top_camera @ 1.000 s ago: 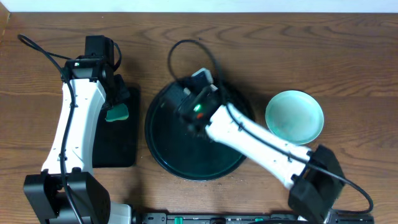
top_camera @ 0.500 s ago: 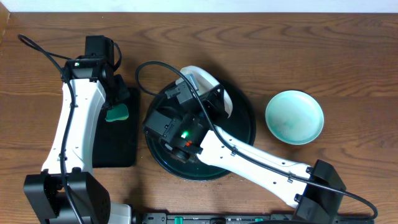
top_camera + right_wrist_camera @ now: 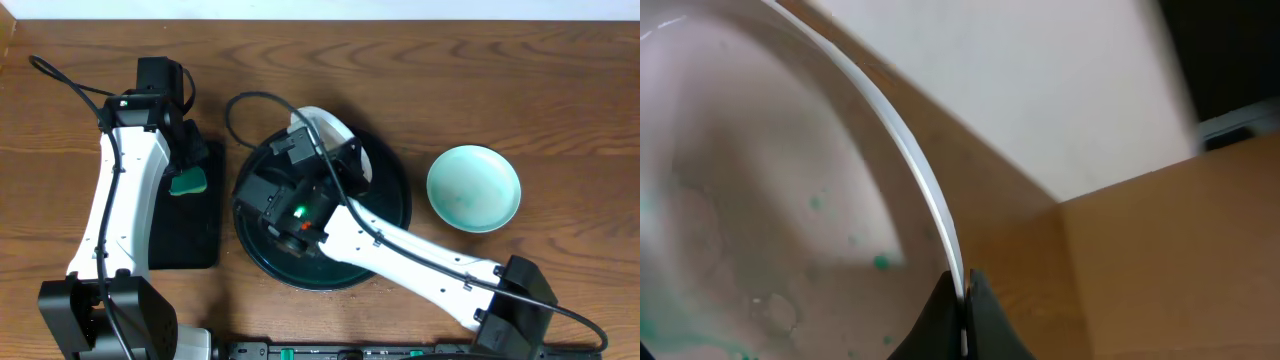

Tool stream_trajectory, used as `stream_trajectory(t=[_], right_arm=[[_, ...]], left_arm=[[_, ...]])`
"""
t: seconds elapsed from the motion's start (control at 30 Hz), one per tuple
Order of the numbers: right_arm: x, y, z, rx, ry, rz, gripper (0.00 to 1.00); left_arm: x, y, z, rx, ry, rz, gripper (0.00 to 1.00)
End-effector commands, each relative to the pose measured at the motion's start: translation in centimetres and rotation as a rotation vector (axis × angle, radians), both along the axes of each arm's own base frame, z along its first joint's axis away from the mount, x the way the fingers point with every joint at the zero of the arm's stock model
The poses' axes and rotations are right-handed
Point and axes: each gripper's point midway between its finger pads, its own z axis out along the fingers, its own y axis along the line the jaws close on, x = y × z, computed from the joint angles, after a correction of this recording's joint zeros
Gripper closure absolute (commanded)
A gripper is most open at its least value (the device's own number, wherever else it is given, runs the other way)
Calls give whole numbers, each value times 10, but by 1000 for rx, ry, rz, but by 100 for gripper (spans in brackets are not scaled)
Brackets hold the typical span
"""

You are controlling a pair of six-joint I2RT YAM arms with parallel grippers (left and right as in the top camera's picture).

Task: Clean dirty plates on tray and stack at the side
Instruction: 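Lift the last plate with the right gripper and place it on the stack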

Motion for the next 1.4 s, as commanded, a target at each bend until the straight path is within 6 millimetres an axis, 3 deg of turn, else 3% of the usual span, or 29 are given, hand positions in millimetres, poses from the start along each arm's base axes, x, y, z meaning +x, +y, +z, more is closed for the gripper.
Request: stream_trajectory(t=[0.0, 0.1, 0.2, 0.33, 0.47, 0.6, 0.73, 0.77, 0.9, 0.97, 1.2, 1.37], right_arm=[[3, -6, -19, 162, 142, -31, 99], [6, 3, -54, 316, 375, -3, 99], [8, 20, -73, 462, 560, 80, 99], [12, 35, -76, 687, 745, 191, 99], [26, 17, -62, 886, 822, 198, 99], [44, -37, -51, 974, 802, 89, 99], [51, -108, -49, 994, 779, -71, 99], [50, -141, -53, 981, 777, -168, 99], [32, -231, -71, 891, 746, -488, 99], [23, -259, -81, 889, 752, -580, 99], [-6, -317, -131, 952, 752, -801, 99], [-11, -329, -152, 988, 730, -849, 99]], left_arm=[[-2, 4, -3, 17, 14, -1, 93], [-2, 4, -3, 17, 14, 0, 93], [-2, 4, -3, 17, 14, -1, 93], [-2, 4, -3, 17, 14, -1, 93], [-2, 4, -3, 17, 14, -1, 93], [-2, 4, -3, 17, 14, -1, 93], [-2, 4, -3, 17, 14, -1, 93], [-2, 4, -3, 17, 14, -1, 93], [-2, 4, -3, 17, 14, -1, 93], [-2, 4, -3, 17, 14, -1, 93], [-2, 4, -3, 17, 14, -1, 93], [-2, 4, -3, 17, 14, -1, 93]])
